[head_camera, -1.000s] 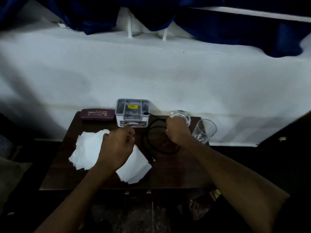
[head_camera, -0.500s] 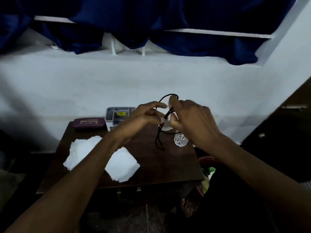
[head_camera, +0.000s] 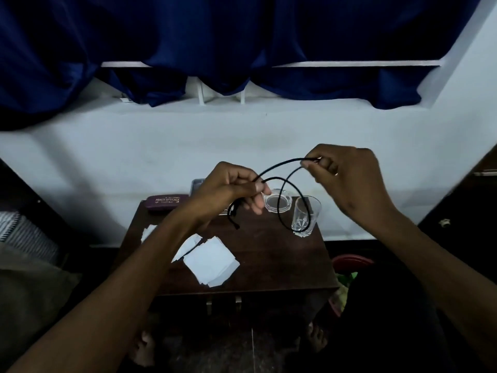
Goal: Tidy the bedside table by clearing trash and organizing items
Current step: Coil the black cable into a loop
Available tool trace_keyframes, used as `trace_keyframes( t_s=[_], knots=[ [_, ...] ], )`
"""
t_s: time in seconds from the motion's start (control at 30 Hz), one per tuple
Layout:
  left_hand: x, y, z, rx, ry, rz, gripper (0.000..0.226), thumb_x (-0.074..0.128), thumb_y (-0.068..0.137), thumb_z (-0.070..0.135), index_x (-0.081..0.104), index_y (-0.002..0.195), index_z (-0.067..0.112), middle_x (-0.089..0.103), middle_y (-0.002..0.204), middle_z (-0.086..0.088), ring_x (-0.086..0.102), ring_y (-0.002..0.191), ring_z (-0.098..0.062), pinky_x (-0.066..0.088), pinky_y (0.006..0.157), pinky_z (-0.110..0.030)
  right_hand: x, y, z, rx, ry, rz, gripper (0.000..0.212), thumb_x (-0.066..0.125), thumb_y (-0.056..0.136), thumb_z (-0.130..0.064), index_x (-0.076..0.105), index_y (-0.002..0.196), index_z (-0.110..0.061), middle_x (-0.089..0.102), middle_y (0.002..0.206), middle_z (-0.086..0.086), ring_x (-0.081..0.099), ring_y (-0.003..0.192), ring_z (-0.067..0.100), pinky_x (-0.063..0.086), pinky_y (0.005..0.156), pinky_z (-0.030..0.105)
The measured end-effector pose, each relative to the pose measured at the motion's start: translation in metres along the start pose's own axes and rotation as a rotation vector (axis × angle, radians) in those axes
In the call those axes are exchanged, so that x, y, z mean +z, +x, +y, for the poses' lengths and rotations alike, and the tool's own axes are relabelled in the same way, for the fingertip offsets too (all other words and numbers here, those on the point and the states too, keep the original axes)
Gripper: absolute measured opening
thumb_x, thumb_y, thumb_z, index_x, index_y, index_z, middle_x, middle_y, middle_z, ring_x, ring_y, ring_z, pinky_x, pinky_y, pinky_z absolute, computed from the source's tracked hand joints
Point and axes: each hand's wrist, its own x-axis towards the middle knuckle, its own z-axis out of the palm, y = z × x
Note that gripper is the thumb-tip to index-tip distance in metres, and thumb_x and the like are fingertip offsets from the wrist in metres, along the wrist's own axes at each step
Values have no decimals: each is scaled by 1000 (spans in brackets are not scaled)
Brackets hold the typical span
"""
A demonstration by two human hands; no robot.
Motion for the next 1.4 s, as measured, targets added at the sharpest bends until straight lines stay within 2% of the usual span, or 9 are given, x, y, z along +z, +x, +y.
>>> trace_keyframes(
  t_s=[0.13, 0.23, 0.33, 0.47, 0.63, 0.77, 0.9, 1.23, 1.4],
  knots=[
    [-16, -15, -18, -86, 9, -6, 10, 68, 97, 3, 77, 97, -2, 78, 96, -26, 74, 94, -29, 53, 98, -46, -14, 2, 2, 165, 418, 68, 14, 58, 99, -5, 71, 98, -10, 78, 89, 3, 77, 81, 15, 63, 84, 39],
    [-18, -24, -37, -189, 42, -38, 8, 69, 93, -5, 75, 97, -3, 78, 92, -23, 72, 88, -31, 53, 85, -39, -23, 3, -6, 392, 1140, 23, 19, 45, 98, 2, 62, 106, 2, 73, 108, 23, 74, 103, 41, 59, 98, 49],
    [-17, -30, -51, -269, 34, 11, 23, 60, 92, -16, 73, 104, -2, 73, 80, -20, 66, 70, -30, 55, 66, -29, -31, 7, -15, 502, 1485, 30, 21, 44, 102, -5, 58, 117, -3, 66, 101, 13, 68, 82, 23, 61, 80, 36],
    [-19, -32, -53, -282, 15, 91, 50, 58, 93, -12, 68, 131, 19, 78, 96, -17, 57, 62, -21, 49, 62, -32, -56, 20, -23, 369, 1183, -165, 36, 46, 103, 1, 59, 136, -3, 69, 106, 5, 47, 60, 11, 31, 42, 17],
    [-6, -11, -5, -152, 48, 162, 80, 76, 77, 31, 48, 151, 43, 62, 142, 3, 73, 98, -13, 56, 80, -28, -67, 42, -47, 141, 692, -539, 21, 56, 103, 1, 58, 124, -1, 79, 110, 12, 59, 56, 22, 31, 37, 21],
    [23, 9, 31, 36, 481, 318, 41, 54, 95, 66, 66, 126, 43, 66, 132, 10, 68, 110, -13, 56, 95, -45, -63, 58, -68, 48, 570, -512, 13, 60, 100, 0, 67, 110, -2, 81, 93, 11, 61, 53, 19, 34, 36, 21],
    [20, 13, 46, 50, 364, 542, 66, 35, 110, 51, 76, 71, 17, 78, 77, -7, 74, 71, -19, 58, 75, -41, -67, 66, -64, 50, 502, -363, 15, 66, 97, -5, 72, 109, -12, 80, 85, 9, 58, 50, 13, 32, 38, 21],
    [-17, -3, 65, 15, -361, 326, 35, 41, 112, 20, 67, 125, -1, 78, 100, -18, 67, 69, -22, 50, 59, -28, -45, 27, -9, 349, 530, 40, 30, 48, 108, -21, 74, 100, -8, 75, 72, 15, 52, 42, 17, 40, 42, 24],
    [23, 6, 60, 142, -219, 242, 32, 43, 110, 9, 67, 129, 2, 76, 124, -12, 74, 104, -27, 54, 79, -28, 1, 16, -63, 782, 871, -282, 45, 37, 112, -27, 68, 105, 5, 78, 79, 23, 56, 46, 21, 47, 46, 24]
  ],
)
